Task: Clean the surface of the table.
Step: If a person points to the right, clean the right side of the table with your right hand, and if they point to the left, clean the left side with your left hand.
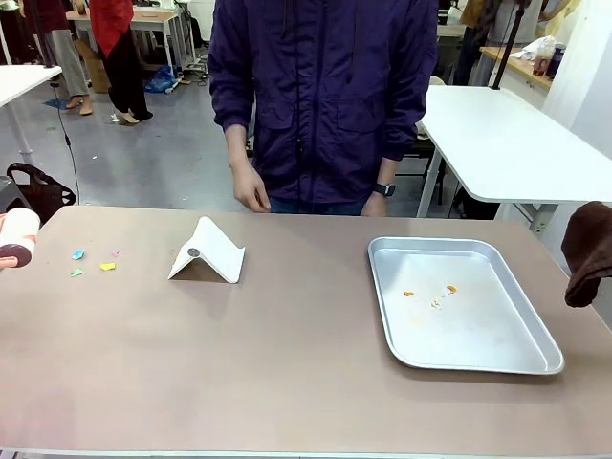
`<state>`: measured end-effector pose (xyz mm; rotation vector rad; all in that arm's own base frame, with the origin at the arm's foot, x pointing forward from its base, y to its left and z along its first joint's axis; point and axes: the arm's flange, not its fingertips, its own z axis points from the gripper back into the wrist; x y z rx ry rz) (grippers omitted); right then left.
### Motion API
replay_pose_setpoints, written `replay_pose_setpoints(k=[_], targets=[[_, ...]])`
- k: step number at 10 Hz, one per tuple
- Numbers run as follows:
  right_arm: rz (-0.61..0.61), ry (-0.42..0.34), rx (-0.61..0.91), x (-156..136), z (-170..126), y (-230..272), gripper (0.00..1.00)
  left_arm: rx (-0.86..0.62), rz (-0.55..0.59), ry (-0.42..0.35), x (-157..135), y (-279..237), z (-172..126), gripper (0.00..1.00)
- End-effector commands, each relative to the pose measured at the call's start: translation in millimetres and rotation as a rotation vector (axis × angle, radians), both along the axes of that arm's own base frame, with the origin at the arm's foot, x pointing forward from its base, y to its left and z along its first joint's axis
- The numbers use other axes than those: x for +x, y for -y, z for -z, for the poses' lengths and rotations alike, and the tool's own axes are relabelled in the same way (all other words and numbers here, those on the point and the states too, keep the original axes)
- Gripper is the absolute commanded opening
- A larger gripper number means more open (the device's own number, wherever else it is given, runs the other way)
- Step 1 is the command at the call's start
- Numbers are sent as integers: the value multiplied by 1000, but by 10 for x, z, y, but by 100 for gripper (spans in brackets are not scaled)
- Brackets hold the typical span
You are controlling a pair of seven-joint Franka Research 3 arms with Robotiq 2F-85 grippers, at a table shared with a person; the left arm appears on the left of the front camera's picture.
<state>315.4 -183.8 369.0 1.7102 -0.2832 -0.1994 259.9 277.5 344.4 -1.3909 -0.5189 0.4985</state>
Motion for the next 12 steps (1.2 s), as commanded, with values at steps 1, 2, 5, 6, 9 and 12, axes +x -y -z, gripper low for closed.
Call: replay_pose_setpoints(k=[1,2,5,6,9,12], targets=[[1,4,-7,-16,-55,-23,0,11,6,8,-30,20,-45,0],[1,4,-7,-16,-55,-23,0,11,6,8,-30,20,-45,0],[1,4,-7,-16,-55,-23,0,11,6,8,-30,20,-45,0],[1,4,-7,-16,-55,-23,0,11,6,8,-30,20,-45,0],[1,4,-7,-16,-55,-23,0,11,6,8,-30,20,-45,0],[1,4,-7,-16,-55,-23,0,101,-23,-3,-17,143,-130,22]])
